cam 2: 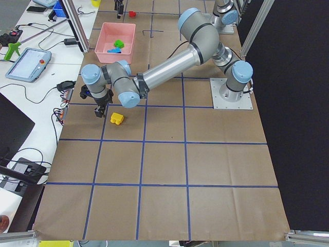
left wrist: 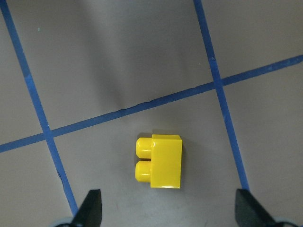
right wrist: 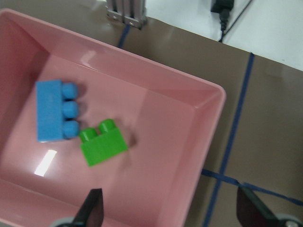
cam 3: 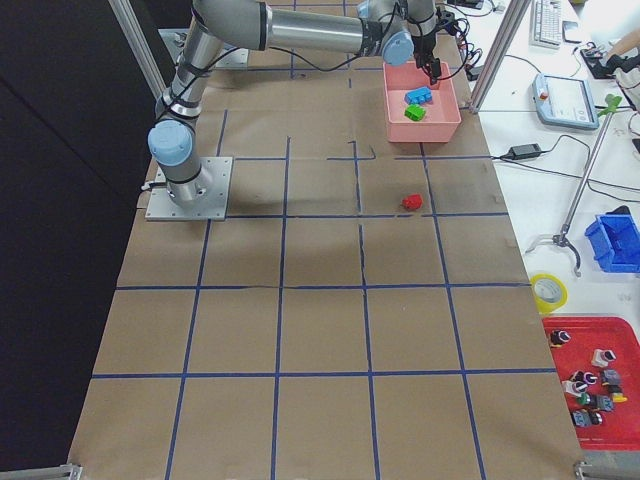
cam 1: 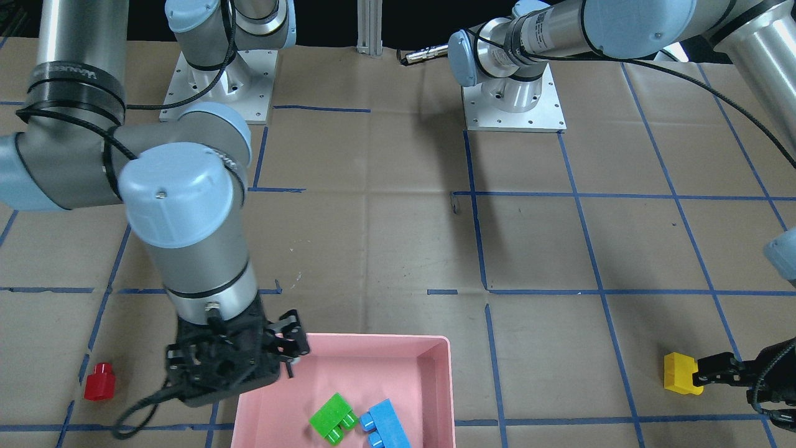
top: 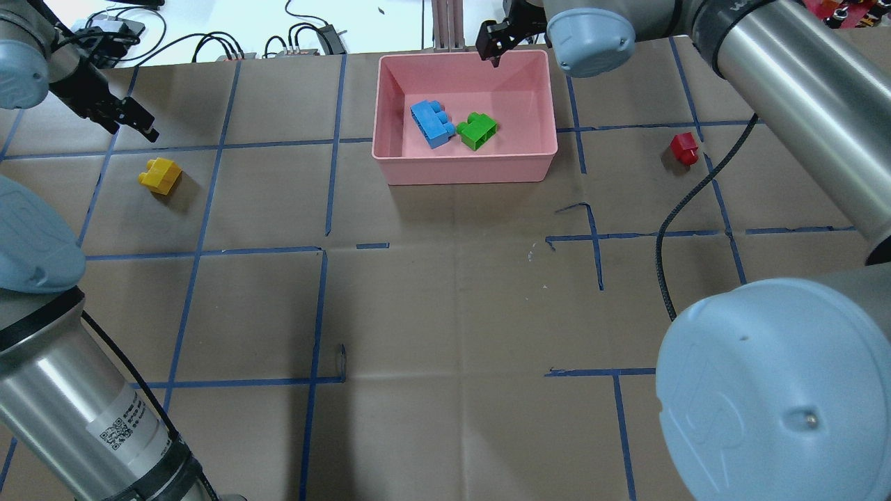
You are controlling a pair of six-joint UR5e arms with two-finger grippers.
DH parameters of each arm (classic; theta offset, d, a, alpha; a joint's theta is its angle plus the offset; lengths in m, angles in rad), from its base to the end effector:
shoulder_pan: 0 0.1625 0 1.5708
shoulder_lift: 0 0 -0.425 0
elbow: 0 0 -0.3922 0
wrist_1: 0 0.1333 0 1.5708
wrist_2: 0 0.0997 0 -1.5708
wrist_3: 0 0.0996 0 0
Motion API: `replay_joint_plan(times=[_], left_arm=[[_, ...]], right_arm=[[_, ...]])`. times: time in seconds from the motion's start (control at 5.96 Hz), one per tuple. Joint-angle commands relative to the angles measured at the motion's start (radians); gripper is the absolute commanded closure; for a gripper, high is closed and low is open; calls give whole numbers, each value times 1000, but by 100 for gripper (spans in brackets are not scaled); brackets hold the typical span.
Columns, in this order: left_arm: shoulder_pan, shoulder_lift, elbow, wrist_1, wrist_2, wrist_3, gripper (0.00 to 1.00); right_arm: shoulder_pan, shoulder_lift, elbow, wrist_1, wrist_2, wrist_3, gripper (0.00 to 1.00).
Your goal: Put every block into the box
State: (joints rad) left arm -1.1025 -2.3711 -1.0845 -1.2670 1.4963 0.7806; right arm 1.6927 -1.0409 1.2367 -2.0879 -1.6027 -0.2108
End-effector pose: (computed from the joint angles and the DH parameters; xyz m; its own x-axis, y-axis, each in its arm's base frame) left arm 0.2250 -0.7566 0.2370 -0.9496 0.3076 0.0601 0.3053 0.9512 -0.0451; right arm 0.2174 -0.7043 0.3899 -0.9472 -0.3061 0.0957 -0.3207 0.8976 -0.3025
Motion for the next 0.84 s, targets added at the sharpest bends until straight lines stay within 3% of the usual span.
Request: replay_joint_plan(times=[0.0, 0.17, 0.34, 0.67], left_arm=[[1, -59, -32, 27, -13, 11, 1], [3, -59, -70, 34, -11, 19, 2], [7, -51, -95, 55, -5, 47, 4], [26, -34, -114, 52, 4, 52, 6]], right_arm=[[-174, -156, 225, 33, -36, -51, 1], [-306, -194, 300, 32, -22, -106, 1], [-394, -167, 329, 25, 82, -219, 1], [-421, -59, 421, -253, 101, -249, 3]])
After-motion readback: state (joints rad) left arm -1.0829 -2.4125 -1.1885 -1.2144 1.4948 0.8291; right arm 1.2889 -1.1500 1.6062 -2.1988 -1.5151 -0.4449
